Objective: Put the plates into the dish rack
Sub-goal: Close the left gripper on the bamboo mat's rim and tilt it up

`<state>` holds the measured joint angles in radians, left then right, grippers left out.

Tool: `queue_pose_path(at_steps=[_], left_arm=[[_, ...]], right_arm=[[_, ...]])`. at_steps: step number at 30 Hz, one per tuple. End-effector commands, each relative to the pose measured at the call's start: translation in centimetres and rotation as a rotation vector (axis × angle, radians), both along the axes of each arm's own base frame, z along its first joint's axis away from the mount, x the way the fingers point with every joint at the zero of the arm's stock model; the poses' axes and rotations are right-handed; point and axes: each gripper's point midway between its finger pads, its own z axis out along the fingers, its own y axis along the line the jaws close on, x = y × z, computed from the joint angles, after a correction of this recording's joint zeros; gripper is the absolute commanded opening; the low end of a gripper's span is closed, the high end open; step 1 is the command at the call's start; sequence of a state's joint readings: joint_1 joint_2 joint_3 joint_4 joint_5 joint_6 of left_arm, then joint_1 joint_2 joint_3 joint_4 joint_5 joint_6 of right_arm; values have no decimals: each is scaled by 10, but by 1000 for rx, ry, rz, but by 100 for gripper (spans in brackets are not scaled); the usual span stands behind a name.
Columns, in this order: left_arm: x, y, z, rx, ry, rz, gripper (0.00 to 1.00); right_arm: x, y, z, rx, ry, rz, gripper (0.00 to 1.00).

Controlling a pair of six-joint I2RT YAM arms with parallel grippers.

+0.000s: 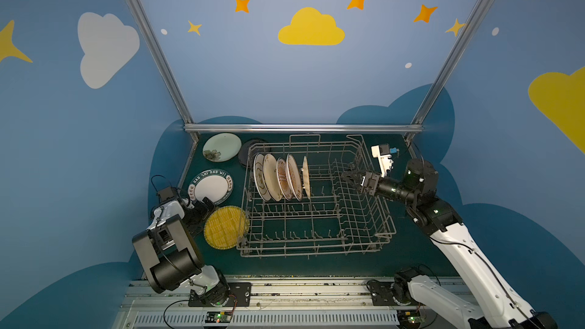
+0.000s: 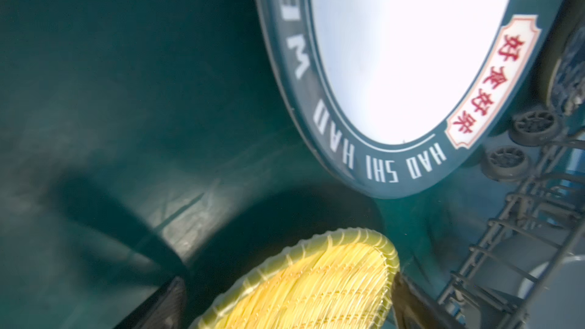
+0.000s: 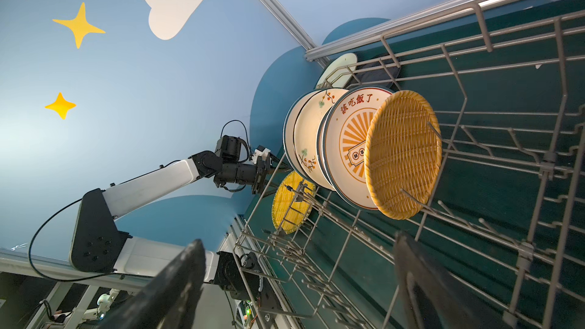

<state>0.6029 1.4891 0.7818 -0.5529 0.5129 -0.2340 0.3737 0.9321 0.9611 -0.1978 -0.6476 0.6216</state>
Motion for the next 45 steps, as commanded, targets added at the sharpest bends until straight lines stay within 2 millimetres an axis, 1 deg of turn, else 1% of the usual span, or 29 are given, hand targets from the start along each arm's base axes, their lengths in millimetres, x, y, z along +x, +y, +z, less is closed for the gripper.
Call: queue_pose_path(at_steps=[1, 4, 8, 11, 13, 17, 18, 21, 23, 26, 32, 38, 42, 45], left_arm=[[2, -10, -1, -44, -31, -37, 95], [8, -14, -1, -73, -54, -57, 87], [9, -16, -2, -89, -50, -83, 81], [11, -20, 4, -102, -78, -118, 76], [8, -19, 4, -90, -61, -127, 72], [9, -28, 5, -113, -78, -144, 65], [10, -29, 5, -113, -75, -148, 64], [8, -33, 3, -116, -60, -160, 59], [7, -33, 1, -117, -53, -159, 56], [8, -34, -3, -126, -39, -155, 54], [8, -35, -11, -156, -3, -162, 48], [9, -36, -15, -184, 6, -168, 37], [10, -34, -15, -176, 8, -167, 32], [10, -33, -14, -169, 8, -165, 26]], right_arm=[[0, -3, 6, 12, -38, -12, 91], [2, -5, 5, 15, -46, -30, 91], [1, -7, 7, 20, -57, -39, 91], [0, -10, 8, 22, -63, -54, 91], [-1, -12, 8, 23, -66, -64, 91], [-3, -15, 8, 24, -72, -74, 91], [-4, -15, 7, 21, -73, -73, 91], [-4, -16, 8, 16, -79, -72, 91], [-4, -16, 9, 13, -83, -72, 91], [-5, -17, 10, 11, -87, -73, 91], [-5, -18, 12, 11, -90, -80, 91], [-5, -19, 15, 14, -94, -86, 91], [-4, -20, 15, 15, -96, -89, 91], [-4, -21, 16, 16, -96, -95, 91]])
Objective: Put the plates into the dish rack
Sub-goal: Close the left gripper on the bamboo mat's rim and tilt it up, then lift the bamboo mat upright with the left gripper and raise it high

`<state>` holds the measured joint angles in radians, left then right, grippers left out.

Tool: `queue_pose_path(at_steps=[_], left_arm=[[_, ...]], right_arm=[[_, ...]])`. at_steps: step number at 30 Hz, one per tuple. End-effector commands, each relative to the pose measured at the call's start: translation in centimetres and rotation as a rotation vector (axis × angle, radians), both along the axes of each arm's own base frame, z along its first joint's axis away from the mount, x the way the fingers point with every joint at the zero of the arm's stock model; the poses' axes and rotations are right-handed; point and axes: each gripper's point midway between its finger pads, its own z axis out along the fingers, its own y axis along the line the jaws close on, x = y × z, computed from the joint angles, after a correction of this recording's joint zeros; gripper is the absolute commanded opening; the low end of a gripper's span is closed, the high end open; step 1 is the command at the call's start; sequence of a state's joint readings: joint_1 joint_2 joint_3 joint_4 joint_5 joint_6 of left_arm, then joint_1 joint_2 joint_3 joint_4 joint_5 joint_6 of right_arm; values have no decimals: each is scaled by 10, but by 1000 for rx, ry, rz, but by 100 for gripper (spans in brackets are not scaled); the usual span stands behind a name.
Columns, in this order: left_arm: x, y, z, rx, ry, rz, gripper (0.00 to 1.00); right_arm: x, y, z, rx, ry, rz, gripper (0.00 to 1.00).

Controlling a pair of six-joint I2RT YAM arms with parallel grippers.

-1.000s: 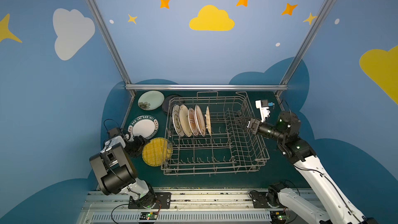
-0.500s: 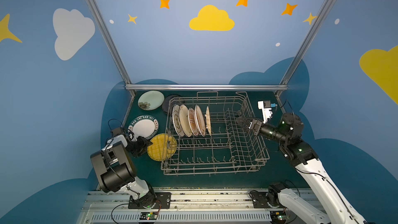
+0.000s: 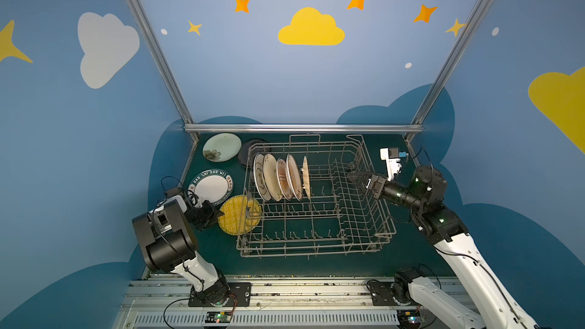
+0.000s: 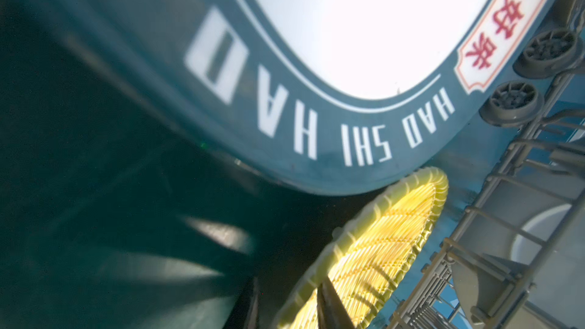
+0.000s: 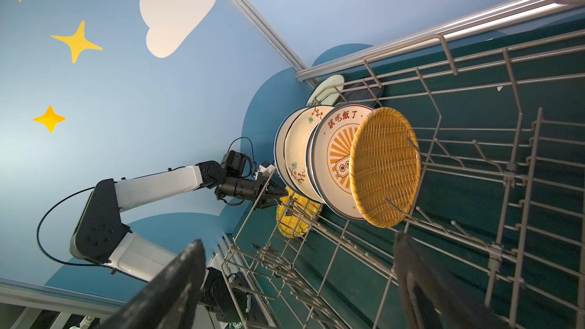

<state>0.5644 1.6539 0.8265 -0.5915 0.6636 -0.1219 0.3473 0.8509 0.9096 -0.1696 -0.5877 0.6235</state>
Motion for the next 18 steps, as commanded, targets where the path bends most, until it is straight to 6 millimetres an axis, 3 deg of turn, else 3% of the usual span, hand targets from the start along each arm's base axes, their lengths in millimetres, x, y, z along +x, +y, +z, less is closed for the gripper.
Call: queue_pose_path(at_steps=[1, 5, 18], left_arm=[[2, 1, 4, 0, -2, -9, 24], [1, 3, 5, 14, -1, -7, 16], [-1, 9, 17, 116, -18, -22, 4]], right_arm=[[-3, -4, 12, 6, -40, -10, 91], [-4, -5, 14, 8, -43, -16, 91], [-4, -6, 16, 23, -42, -20, 91]])
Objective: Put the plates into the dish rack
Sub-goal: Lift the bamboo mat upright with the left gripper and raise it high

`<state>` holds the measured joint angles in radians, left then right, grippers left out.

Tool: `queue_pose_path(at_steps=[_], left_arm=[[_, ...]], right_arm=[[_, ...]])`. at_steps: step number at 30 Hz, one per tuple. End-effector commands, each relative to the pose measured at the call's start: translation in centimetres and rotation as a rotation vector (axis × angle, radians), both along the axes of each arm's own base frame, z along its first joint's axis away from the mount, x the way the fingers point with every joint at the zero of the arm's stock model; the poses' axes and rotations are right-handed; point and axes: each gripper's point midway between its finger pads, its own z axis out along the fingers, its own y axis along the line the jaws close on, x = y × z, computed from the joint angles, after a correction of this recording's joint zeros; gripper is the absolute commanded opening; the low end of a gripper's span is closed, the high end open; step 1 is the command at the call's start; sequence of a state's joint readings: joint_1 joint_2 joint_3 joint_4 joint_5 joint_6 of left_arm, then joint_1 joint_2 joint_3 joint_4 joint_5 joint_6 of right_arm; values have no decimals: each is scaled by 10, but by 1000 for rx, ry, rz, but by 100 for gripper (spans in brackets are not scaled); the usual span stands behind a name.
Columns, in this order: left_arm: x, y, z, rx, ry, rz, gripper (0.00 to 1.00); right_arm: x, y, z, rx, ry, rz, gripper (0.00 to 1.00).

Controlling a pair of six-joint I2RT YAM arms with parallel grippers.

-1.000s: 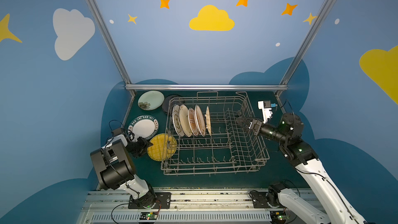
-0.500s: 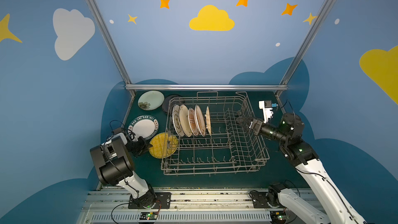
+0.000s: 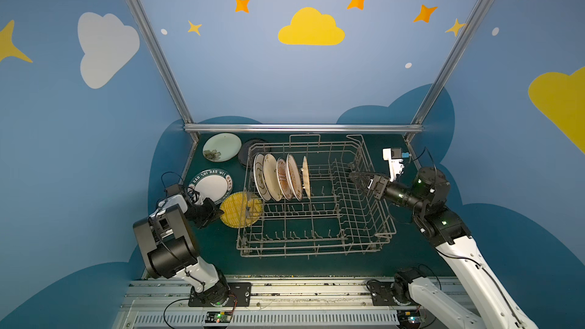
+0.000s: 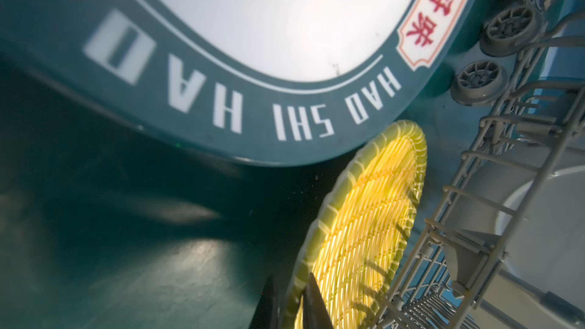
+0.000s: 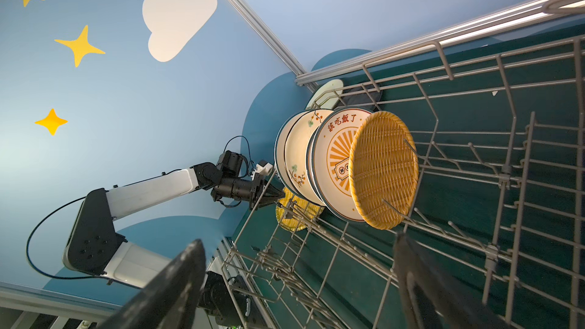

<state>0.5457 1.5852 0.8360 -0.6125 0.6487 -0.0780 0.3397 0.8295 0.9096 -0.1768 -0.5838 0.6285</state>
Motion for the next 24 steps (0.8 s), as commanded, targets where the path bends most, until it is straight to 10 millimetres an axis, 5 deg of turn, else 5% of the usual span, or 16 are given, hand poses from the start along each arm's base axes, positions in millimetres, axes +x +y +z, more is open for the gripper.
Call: queue_pose_path(at_steps=[1, 14, 24], left_arm=[[-5, 11, 0, 67, 41, 33, 4], [-16, 30, 22, 292, 38, 45, 4], [-4, 48, 73, 414, -93, 104, 4]], right_arm=[[-1, -2, 12, 18, -33, -9, 91], [3, 0, 15, 40, -31, -5, 91], [4, 4, 19, 58, -20, 8, 91]])
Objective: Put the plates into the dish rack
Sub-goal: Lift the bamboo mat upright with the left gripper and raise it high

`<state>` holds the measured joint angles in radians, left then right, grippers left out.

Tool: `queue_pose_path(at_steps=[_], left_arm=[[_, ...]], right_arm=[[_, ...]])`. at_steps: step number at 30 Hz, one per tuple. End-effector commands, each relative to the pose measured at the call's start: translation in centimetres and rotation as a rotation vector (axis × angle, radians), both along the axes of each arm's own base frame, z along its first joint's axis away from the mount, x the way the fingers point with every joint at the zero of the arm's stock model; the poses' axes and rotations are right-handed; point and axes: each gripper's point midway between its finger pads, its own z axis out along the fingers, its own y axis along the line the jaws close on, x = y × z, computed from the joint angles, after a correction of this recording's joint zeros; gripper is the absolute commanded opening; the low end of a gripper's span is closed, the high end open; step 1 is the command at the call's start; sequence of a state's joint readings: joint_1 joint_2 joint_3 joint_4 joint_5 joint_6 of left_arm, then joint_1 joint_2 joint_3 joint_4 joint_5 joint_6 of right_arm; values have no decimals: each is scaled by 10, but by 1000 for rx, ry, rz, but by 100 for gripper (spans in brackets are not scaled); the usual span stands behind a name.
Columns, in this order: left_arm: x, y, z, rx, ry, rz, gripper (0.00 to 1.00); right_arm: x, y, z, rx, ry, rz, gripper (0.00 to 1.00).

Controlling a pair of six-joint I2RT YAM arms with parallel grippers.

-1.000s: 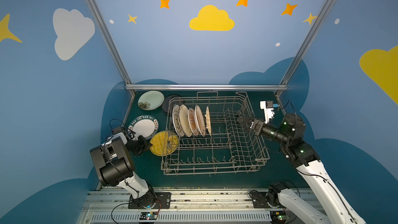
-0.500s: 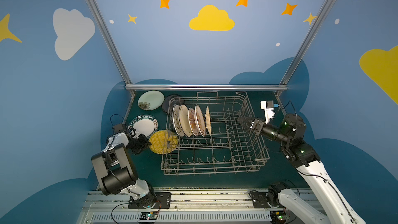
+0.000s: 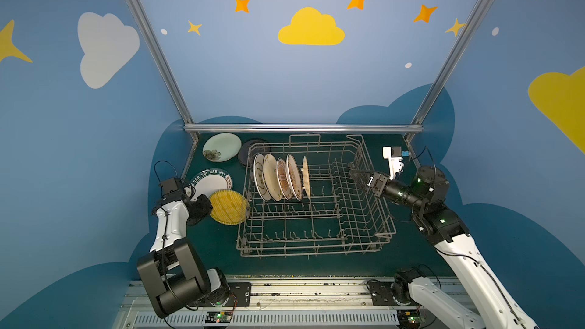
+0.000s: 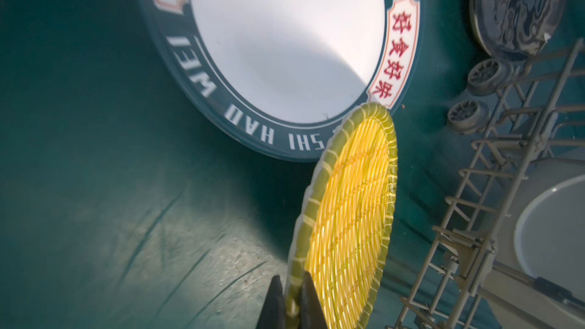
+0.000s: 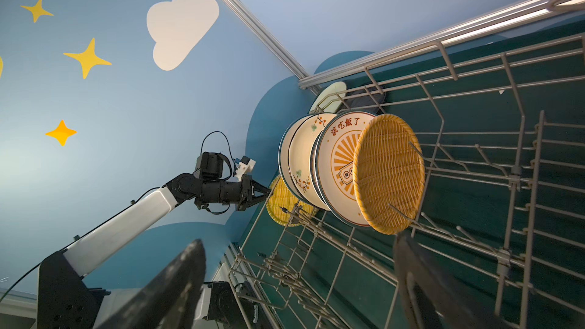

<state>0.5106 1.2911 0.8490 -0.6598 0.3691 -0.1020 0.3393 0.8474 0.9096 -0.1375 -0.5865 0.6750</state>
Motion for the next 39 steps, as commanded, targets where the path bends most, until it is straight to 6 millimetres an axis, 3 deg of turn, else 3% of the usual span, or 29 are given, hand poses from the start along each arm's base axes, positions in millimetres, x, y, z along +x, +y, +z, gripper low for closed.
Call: queue_pose_path(at_steps=[1, 19, 30, 34, 39], left_arm=[[6, 14, 21, 60, -30, 50, 4], [-4, 24, 82, 186, -186, 167, 4], [15, 34, 164, 209, -391, 256, 4], [16, 46, 204, 243, -425, 328, 4], [22, 38, 250, 188, -504, 322, 4]], right_arm=[[0, 2, 16, 25, -36, 10, 91], [3, 14, 29, 14, -25, 51, 91], [13, 21, 34, -38, -43, 33, 93], [16, 24, 36, -76, -65, 35, 93], [26, 25, 39, -123, -109, -1, 93]])
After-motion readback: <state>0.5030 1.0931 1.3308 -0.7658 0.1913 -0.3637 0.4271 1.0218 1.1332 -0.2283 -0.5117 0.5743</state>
